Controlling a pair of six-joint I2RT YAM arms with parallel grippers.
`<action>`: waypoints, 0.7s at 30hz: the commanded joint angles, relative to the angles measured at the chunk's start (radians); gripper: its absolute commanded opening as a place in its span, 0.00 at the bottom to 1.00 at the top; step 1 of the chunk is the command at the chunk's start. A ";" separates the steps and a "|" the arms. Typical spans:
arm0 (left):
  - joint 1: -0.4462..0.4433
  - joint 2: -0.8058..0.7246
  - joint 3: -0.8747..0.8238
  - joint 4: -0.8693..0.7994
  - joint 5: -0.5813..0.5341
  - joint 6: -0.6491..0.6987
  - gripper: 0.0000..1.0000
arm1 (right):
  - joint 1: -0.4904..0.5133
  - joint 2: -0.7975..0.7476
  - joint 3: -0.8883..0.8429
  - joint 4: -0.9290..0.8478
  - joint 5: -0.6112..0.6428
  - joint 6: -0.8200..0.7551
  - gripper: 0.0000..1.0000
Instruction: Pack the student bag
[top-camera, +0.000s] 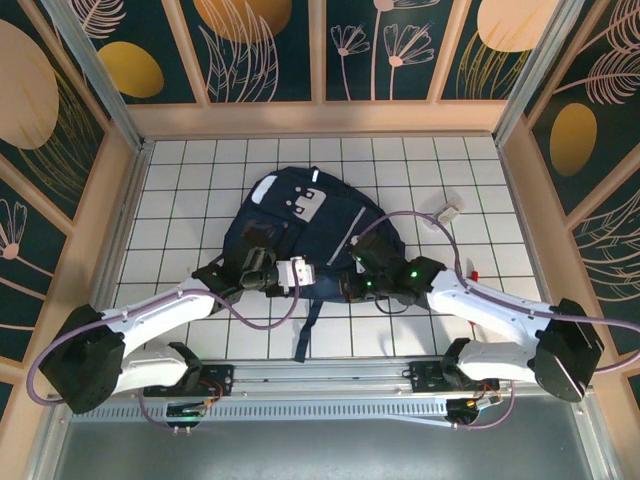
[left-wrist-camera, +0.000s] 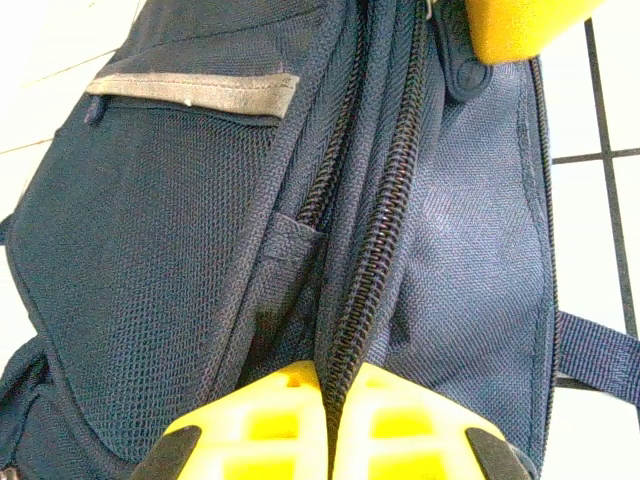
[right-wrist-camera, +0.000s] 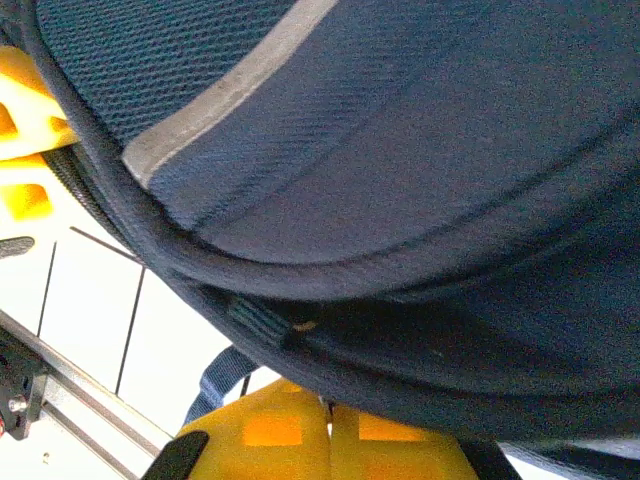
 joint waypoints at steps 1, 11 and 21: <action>0.027 -0.043 -0.037 -0.022 -0.025 0.019 0.00 | -0.032 -0.023 -0.003 -0.125 0.091 -0.002 0.00; 0.137 -0.108 -0.071 -0.061 -0.044 0.045 0.00 | -0.218 -0.033 -0.003 -0.203 0.050 -0.161 0.00; 0.142 -0.135 -0.063 -0.023 0.198 -0.034 0.00 | 0.011 0.000 0.054 -0.003 0.004 -0.019 0.43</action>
